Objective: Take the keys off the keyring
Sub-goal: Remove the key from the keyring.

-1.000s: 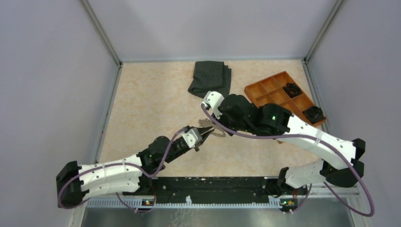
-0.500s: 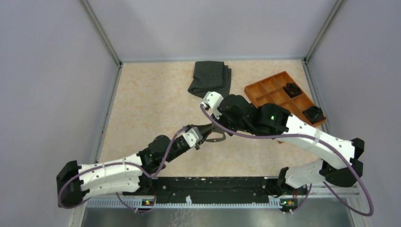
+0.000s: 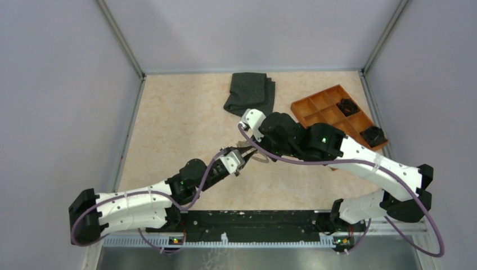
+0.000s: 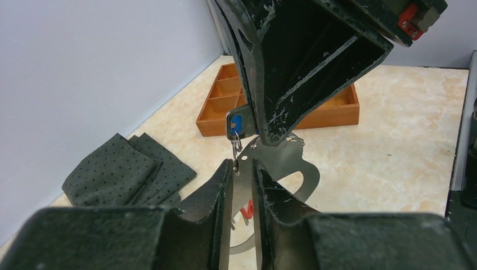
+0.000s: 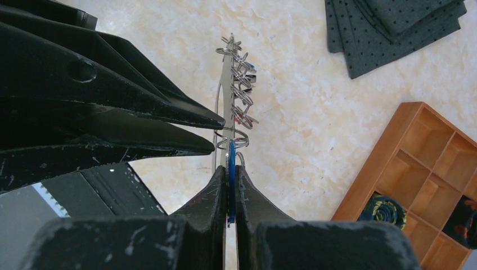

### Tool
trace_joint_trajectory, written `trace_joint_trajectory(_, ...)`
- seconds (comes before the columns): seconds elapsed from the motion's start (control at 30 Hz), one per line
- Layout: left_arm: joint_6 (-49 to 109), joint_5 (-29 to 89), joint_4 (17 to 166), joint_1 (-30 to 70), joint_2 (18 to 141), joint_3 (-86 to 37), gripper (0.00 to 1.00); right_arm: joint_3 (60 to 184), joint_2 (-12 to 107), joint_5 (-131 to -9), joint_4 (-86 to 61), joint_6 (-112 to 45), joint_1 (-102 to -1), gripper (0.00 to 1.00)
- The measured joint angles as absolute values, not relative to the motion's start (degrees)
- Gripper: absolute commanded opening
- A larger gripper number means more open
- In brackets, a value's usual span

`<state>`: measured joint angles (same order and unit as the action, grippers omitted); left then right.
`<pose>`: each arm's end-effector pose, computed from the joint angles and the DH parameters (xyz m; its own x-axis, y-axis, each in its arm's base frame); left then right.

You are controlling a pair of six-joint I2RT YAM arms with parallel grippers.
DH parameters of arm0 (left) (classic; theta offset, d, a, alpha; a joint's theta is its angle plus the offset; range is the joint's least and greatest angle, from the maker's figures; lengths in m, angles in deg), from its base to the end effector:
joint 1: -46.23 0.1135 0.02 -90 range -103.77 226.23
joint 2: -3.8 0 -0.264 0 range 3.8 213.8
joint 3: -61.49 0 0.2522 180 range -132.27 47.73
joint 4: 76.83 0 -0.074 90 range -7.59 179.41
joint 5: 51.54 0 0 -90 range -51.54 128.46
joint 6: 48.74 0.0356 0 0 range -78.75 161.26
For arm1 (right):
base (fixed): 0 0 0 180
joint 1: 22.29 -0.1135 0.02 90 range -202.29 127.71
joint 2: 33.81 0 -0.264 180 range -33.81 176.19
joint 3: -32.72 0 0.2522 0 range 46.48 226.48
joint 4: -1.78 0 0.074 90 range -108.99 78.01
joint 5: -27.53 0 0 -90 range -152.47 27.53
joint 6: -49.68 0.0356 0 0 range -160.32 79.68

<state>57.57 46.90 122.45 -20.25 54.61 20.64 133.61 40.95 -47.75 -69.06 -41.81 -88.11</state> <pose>0.0883 -0.1899 0.2922 0.3005 0.0056 -0.9538 0.7969 0.5480 0.2543 0.1123 0.2281 0.4030 -0.2670 -0.6562 -0.7058 -0.8156 0.5440 -0.1972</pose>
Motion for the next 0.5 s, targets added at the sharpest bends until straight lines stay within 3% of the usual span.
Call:
trace_joint_trajectory(0.37,57.7,47.7,123.5,-20.2,56.2,20.6,0.18,133.6,40.9,-48.0,-69.1,-41.8,-88.1,0.00)
trace_joint_trajectory(0.5,57.7,48.3,124.2,-20.2,56.2,20.6,0.08,133.6,41.0,-48.4,-69.1,-41.8,-88.1,0.00)
